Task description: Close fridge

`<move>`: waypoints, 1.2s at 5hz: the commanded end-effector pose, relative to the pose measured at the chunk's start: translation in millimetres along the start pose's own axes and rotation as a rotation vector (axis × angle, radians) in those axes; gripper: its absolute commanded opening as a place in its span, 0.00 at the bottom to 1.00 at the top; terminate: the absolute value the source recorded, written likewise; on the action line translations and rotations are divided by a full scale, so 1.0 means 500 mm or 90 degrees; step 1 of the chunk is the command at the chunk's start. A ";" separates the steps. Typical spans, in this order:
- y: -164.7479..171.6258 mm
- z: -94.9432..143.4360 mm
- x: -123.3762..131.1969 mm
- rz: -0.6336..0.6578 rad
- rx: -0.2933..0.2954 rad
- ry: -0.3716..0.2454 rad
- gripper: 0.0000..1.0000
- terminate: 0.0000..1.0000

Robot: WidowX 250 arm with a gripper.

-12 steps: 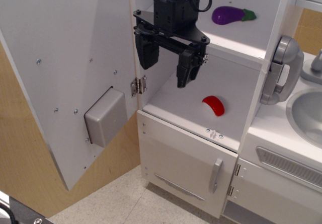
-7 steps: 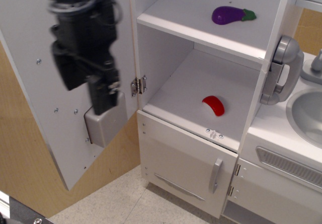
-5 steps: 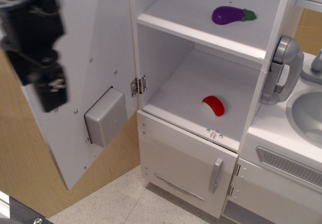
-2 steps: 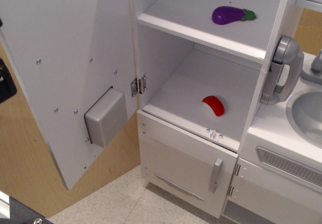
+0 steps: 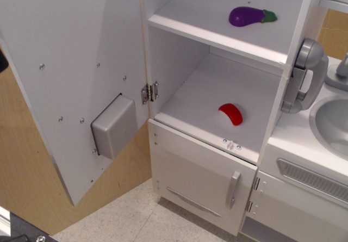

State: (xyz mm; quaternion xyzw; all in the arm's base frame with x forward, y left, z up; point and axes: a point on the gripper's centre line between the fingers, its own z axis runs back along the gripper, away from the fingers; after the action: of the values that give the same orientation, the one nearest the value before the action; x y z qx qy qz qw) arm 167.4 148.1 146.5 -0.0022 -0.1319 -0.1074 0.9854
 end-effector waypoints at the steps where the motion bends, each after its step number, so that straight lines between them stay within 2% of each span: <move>1: 0.039 0.014 0.035 0.041 0.045 -0.039 1.00 0.00; 2: 0.047 0.015 0.051 0.044 0.045 -0.060 1.00 0.00; 4: 0.013 0.000 0.074 -0.035 -0.006 -0.098 1.00 0.00; 5: -0.002 -0.003 0.081 -0.082 -0.037 -0.137 1.00 0.00; 6: -0.018 -0.007 0.090 -0.108 -0.077 -0.198 1.00 0.00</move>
State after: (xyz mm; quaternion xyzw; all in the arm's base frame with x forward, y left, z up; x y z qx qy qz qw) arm 199.6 130.1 145.1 -0.0726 -0.2588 -0.1862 0.9450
